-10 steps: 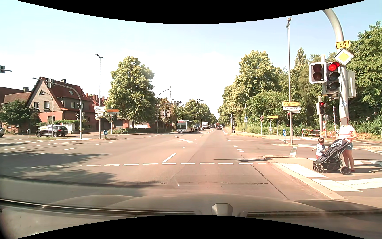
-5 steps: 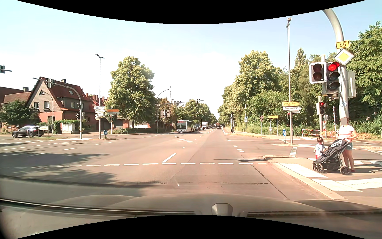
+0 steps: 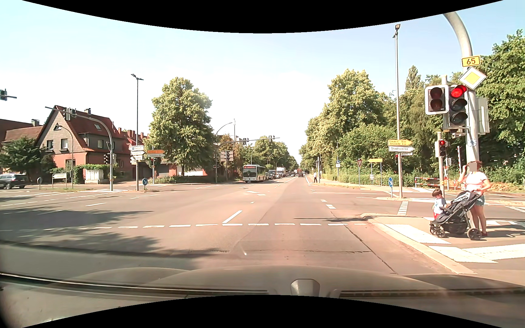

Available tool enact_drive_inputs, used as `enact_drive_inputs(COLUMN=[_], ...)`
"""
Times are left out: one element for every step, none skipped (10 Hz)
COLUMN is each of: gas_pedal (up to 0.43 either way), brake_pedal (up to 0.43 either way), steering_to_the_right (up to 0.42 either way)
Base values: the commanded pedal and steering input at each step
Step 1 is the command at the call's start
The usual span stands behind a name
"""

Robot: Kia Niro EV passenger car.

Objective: Follow the waypoints while adhering to traffic rules and regulations

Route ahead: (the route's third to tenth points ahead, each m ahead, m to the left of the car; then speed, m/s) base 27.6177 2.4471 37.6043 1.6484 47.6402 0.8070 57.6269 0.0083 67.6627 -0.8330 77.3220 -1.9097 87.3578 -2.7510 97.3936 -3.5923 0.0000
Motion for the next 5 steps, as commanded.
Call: enact_drive_inputs(gas_pedal=[0.0, 0.0, 0.0, 0.0, 0.0], brake_pedal=[0.256, 0.256, 0.262, 0.268, 0.268], steering_to_the_right=[0.016, 0.016, 0.016, 0.016, 0.016])
